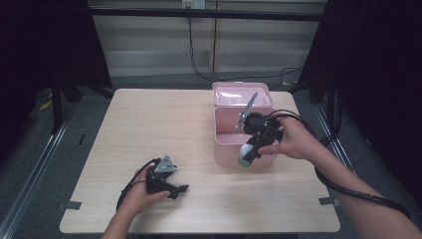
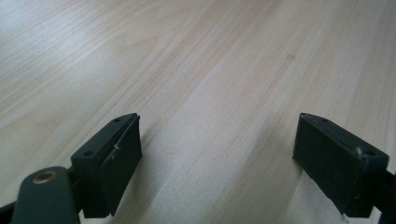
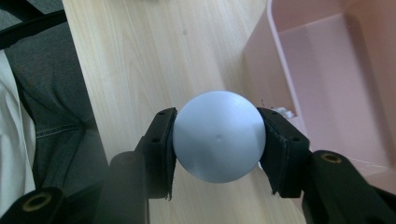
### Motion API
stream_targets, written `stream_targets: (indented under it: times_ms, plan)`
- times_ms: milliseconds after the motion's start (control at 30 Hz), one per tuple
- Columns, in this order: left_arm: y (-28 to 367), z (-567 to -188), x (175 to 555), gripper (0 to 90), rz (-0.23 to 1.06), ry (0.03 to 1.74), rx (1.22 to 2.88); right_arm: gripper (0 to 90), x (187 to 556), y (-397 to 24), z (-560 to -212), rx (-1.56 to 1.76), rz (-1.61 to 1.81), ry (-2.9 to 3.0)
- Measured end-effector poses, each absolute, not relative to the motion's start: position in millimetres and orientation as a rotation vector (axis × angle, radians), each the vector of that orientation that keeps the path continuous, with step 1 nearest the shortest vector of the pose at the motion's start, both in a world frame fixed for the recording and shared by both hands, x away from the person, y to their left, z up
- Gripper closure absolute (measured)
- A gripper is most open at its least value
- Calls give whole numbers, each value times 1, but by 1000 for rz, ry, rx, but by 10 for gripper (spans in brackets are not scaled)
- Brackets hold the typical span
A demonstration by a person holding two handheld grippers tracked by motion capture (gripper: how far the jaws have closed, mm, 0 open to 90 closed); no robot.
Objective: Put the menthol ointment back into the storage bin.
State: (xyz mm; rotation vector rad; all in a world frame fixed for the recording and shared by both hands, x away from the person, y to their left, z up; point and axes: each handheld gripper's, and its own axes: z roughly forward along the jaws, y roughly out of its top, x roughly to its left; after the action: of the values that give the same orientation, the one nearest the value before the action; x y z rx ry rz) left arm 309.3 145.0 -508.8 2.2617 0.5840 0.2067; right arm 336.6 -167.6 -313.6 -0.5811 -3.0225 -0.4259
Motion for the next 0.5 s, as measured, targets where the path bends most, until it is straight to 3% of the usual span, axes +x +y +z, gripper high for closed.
stream_targets:
  times_ms: [500]
  plan:
    - [145,-509,309,149,207,584,2262,506,352,-156,-289,-572,-413,-3040]
